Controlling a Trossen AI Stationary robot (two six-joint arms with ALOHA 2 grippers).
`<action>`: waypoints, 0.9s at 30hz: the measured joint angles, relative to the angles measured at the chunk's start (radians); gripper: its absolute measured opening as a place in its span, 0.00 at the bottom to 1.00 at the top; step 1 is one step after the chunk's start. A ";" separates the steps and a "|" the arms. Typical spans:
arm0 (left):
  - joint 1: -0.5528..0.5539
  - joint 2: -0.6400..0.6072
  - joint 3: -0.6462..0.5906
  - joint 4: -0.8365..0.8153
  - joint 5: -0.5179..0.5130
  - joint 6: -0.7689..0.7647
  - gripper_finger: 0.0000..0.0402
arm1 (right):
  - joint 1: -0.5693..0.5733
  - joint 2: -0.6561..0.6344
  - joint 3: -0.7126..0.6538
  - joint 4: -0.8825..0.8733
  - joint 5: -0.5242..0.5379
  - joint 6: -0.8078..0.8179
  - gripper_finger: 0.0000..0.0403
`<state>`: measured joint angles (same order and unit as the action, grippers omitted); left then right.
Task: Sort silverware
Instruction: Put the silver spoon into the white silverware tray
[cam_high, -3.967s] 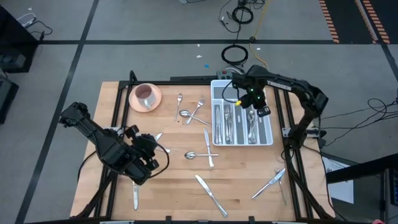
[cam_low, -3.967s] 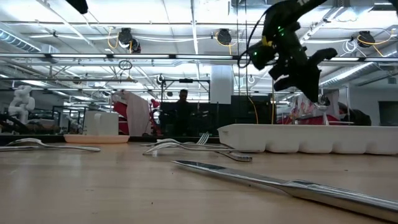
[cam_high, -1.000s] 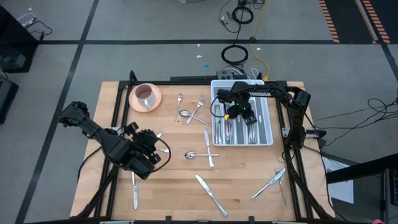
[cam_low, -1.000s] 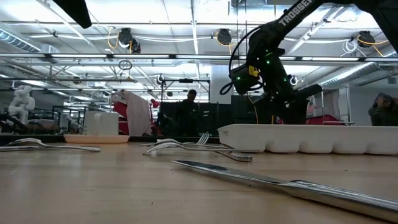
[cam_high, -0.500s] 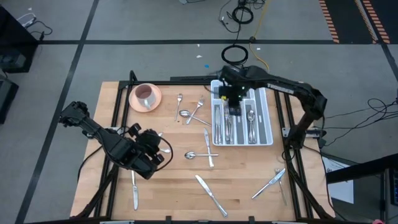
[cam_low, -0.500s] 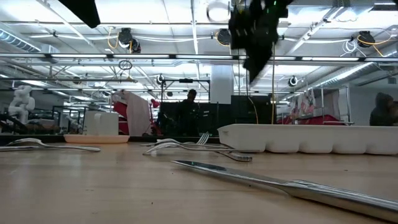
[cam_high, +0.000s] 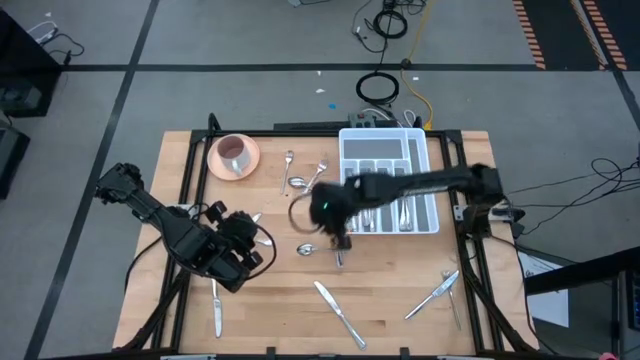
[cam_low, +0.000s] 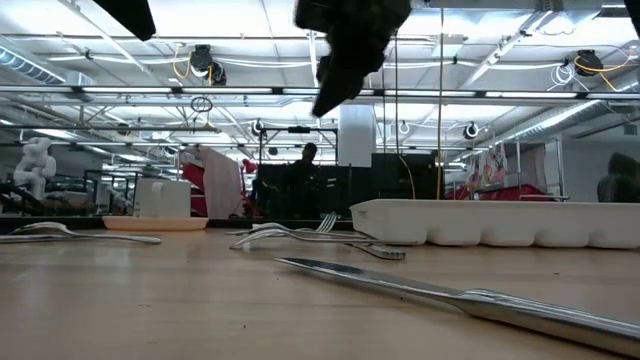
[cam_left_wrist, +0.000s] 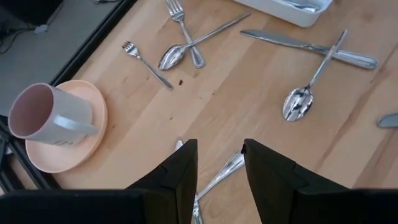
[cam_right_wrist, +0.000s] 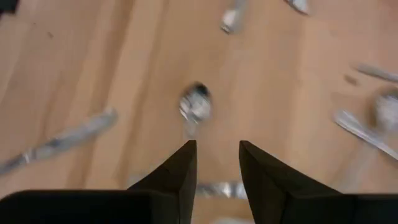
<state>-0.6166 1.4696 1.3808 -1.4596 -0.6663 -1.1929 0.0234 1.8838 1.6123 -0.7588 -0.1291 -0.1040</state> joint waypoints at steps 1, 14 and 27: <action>-0.005 0.000 0.000 -0.002 0.003 0.001 0.34 | 0.020 0.024 0.000 0.034 0.000 0.020 0.29; -0.137 0.000 0.000 -0.017 0.056 -0.059 0.34 | 0.077 0.231 0.000 0.144 0.131 0.189 0.54; -0.211 0.000 0.000 -0.016 0.056 -0.132 0.34 | 0.131 0.276 0.000 0.216 0.236 0.102 0.55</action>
<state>-0.8278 1.4696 1.3811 -1.4754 -0.6099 -1.3254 0.1546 2.1597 1.6123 -0.5426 0.1070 -0.0023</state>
